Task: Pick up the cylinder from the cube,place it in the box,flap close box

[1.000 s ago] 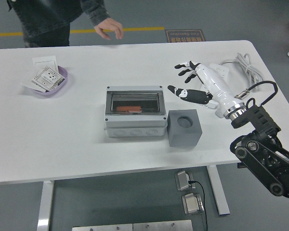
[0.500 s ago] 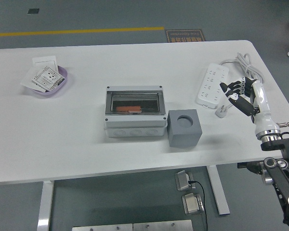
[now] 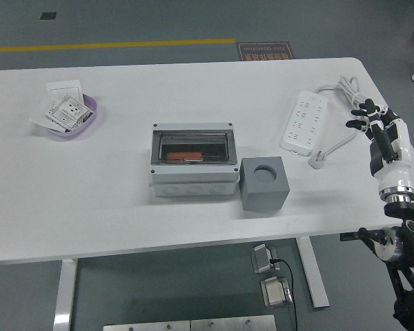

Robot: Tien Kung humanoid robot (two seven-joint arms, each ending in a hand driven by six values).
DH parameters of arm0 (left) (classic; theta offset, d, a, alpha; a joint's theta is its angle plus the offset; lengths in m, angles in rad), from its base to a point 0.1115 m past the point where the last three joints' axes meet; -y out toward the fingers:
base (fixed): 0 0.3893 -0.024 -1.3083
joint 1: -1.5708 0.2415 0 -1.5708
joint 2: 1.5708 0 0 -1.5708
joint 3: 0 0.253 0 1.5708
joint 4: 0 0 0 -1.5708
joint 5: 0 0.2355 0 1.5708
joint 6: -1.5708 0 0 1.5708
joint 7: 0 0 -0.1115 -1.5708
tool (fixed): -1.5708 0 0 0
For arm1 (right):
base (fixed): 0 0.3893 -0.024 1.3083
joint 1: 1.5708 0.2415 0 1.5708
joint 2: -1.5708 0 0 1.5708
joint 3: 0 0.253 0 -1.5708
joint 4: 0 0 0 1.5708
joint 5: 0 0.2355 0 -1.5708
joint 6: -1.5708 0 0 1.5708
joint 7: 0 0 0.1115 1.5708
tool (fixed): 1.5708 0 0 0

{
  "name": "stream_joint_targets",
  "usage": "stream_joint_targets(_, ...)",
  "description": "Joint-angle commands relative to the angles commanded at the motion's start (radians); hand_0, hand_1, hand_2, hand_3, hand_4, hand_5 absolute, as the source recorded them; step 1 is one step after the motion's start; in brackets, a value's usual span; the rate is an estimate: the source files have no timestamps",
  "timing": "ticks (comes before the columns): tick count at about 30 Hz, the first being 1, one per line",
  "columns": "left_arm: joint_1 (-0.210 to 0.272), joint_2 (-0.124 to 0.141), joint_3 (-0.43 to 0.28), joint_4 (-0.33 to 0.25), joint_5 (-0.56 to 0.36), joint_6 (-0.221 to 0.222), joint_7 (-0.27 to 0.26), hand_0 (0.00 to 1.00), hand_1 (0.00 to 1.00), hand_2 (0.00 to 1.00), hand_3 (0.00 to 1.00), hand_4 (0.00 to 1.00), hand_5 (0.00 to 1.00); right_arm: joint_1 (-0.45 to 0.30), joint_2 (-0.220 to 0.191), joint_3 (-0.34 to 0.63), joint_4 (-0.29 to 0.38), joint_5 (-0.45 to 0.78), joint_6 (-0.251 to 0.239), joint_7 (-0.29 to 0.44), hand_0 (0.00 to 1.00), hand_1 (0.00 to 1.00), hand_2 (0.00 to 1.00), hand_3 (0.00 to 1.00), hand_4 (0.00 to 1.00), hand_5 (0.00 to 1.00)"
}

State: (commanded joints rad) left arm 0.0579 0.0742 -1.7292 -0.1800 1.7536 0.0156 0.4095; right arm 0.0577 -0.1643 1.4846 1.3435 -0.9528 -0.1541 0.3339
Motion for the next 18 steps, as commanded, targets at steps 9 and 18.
stream_joint_targets(9,0.000,0.009,-0.011,0.000,0.012,-0.001,-0.002,0.637,0.678,0.643,0.634,0.730,0.475,0.011,-0.010,-0.014,0.000,0.017,0.005,0.002,0.834,0.761,0.786,0.842,0.998,0.812)
stream_joint_targets(18,-0.001,0.003,-0.011,0.000,0.004,0.001,-0.003,0.637,0.678,0.643,0.634,0.731,0.476,0.012,-0.017,-0.024,0.022,-0.008,0.010,0.007,0.818,0.725,0.723,0.771,0.998,0.819)
